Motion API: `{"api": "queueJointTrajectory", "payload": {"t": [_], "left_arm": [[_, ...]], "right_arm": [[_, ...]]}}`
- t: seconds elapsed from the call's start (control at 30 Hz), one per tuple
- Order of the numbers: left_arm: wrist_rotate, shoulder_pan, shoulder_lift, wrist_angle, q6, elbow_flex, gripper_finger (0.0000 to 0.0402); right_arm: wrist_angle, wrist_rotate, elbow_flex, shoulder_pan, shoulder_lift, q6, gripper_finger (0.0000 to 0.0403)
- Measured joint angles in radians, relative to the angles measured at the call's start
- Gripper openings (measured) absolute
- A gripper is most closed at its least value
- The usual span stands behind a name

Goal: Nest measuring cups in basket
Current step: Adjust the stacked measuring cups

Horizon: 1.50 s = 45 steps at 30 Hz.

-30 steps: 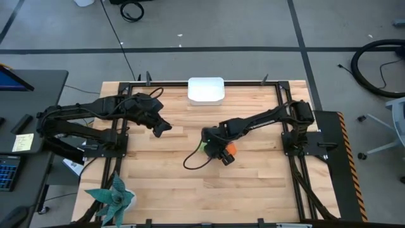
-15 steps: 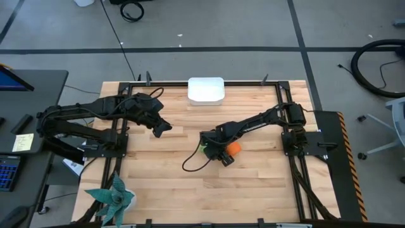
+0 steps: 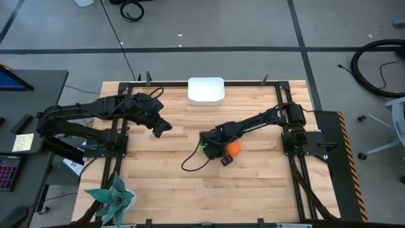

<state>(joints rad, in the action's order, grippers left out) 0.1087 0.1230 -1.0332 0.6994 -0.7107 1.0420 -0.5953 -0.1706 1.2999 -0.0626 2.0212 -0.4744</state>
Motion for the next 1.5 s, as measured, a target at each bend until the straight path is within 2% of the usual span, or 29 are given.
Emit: {"api": "queueJointTrajectory", "payload": {"t": [0.13,0.3,0.5,0.6,0.8,0.87,1.0,1.23,1.37,1.5], "left_arm": [[0.000,0.000,0.000,0.000,0.000,0.000,0.0141],[0.000,0.000,0.000,0.000,0.000,0.000,0.0141],[0.000,0.000,0.000,0.000,0.008,0.000,0.0141],[0.000,0.000,0.000,0.000,0.021,0.000,0.0141],[0.000,0.000,0.000,0.000,0.025,0.000,0.0141],[0.000,0.000,0.000,0.000,0.029,0.000,0.0141],[0.000,0.000,0.000,0.000,0.066,0.000,0.0141],[0.000,0.000,0.000,0.000,0.069,0.000,0.0141],[0.000,0.000,0.000,0.000,0.069,0.000,0.0141],[0.000,0.000,0.000,0.000,0.068,0.000,0.0141]], "right_arm": [[0.004,0.120,-0.002,-0.022,-0.007,-0.008,0.0061],[0.041,0.199,-0.005,-0.048,-0.019,0.007,0.0061],[0.085,0.494,-0.006,-0.102,-0.018,0.003,0.0061],[0.097,0.600,-0.007,-0.123,-0.016,0.054,0.0061],[0.101,0.691,-0.007,-0.146,-0.018,0.223,0.0061],[0.102,0.751,-0.007,-0.159,-0.018,0.247,0.0061],[0.148,0.891,-0.019,-0.179,-0.018,0.250,0.0061],[0.275,1.037,-0.074,-0.206,-0.018,0.236,0.0061],[0.353,1.072,-0.121,-0.209,-0.019,0.199,0.0061],[0.523,1.094,-0.210,-0.209,-0.025,0.103,0.0061]]}}
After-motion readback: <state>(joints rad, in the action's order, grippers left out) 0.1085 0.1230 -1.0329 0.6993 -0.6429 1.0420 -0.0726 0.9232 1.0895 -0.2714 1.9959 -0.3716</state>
